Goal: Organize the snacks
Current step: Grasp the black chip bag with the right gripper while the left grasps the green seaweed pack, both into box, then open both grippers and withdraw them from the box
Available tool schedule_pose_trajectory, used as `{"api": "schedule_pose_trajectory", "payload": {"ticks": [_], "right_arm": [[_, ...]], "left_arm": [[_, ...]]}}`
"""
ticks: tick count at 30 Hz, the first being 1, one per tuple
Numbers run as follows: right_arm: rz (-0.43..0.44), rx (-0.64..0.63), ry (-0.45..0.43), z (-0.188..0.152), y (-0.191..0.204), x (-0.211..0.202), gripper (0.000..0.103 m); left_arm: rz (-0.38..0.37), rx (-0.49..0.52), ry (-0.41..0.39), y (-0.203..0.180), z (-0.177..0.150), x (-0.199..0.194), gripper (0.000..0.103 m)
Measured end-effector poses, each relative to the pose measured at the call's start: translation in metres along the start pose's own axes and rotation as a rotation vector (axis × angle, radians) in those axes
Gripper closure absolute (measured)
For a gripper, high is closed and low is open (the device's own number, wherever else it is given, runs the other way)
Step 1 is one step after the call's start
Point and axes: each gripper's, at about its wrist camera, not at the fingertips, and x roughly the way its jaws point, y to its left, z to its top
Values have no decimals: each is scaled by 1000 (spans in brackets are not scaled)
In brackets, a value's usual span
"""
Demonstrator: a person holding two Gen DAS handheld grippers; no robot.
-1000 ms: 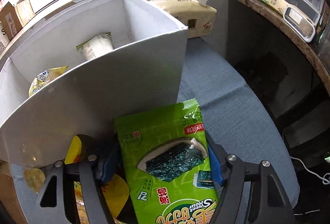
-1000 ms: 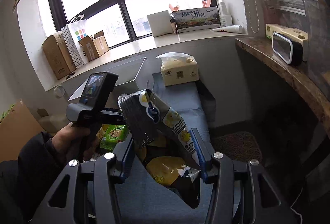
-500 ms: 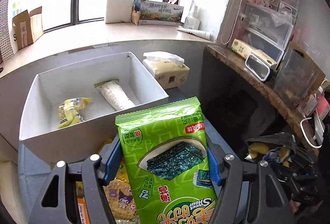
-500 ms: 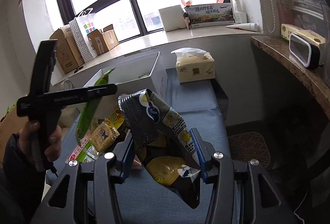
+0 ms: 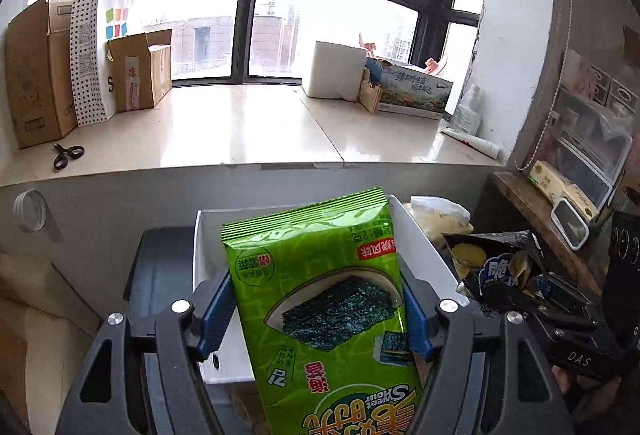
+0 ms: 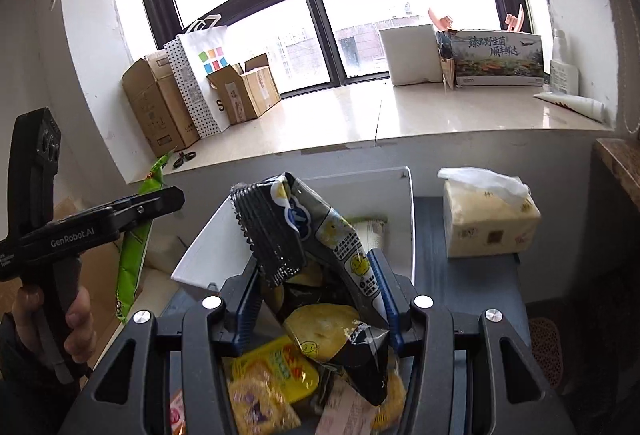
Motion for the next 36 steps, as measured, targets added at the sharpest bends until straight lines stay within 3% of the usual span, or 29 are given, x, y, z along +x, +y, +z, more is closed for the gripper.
{"api": "schedule_pose_trajectory", "payload": {"ticks": [5, 10, 11, 12, 13, 21, 24, 29, 33, 36], "right_arm": [[-58, -15, 74, 39, -9, 66, 49], [-111, -8, 160, 40, -26, 104, 47], [-122, -3, 168, 38, -29, 107, 32], [-127, 2, 181, 38, -32, 110, 8], [-127, 11, 176, 37, -36, 109, 3], [-103, 1, 111, 38, -32, 81, 0], [-75, 1, 79, 34, -25, 66, 0], [-127, -6, 0, 23, -9, 33, 0], [-44, 5, -45, 5, 4, -7, 0], [4, 27, 0, -11, 14, -34, 0]], "left_arm": [[49, -12, 60, 23, 25, 72, 27], [77, -16, 132, 33, 18, 119, 22], [99, -17, 147, 34, 15, 125, 19], [108, -13, 164, 34, 11, 129, 7], [109, -8, 173, 34, 7, 130, 0], [81, -15, 153, 34, -4, 103, 0], [118, 7, 118, 31, -9, 80, 0], [164, 27, 91, 23, -21, 36, 0], [129, 19, 49, 17, -43, -12, 0], [142, 36, 28, 11, -65, -49, 0]]}}
